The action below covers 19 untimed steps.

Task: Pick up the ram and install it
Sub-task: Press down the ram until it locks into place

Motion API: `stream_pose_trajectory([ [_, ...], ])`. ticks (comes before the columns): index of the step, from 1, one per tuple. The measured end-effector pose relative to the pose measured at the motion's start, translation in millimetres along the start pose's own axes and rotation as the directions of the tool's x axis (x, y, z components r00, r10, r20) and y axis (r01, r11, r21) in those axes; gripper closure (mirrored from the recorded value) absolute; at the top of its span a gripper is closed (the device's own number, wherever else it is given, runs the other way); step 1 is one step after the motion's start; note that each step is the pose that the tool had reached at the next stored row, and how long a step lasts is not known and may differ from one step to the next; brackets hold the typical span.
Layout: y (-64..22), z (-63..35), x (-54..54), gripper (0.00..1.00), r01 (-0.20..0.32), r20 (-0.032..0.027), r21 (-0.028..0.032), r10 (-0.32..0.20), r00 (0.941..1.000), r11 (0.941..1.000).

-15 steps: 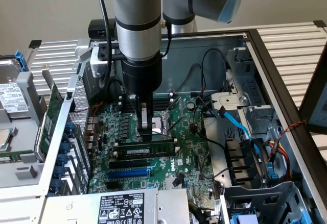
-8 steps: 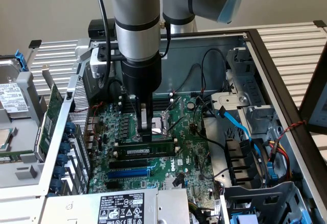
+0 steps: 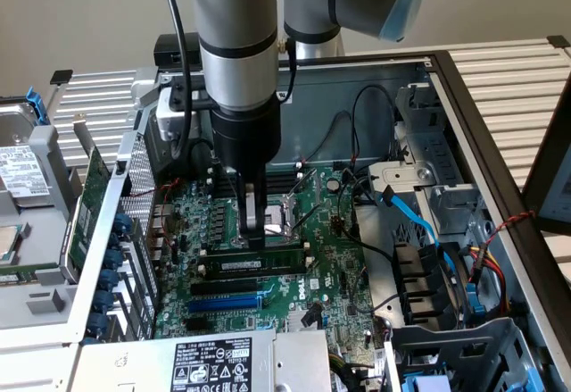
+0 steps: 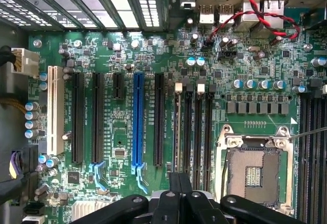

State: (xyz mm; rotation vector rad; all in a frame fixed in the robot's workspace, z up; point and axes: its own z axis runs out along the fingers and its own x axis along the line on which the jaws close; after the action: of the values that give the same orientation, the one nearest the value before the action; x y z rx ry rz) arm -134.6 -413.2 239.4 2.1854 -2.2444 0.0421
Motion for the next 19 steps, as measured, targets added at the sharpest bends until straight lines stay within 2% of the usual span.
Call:
stream_pose_trajectory([
  [4, 0.2, 2.2, 0.0, 0.89, 0.000, 0.0001, 0.0042, 0.000, 1.0000, 1.0000],
  [19, 0.4, 4.7, -0.1, 0.89, 0.000, 0.0008, 0.0044, 0.000, 1.0000, 1.0000],
])
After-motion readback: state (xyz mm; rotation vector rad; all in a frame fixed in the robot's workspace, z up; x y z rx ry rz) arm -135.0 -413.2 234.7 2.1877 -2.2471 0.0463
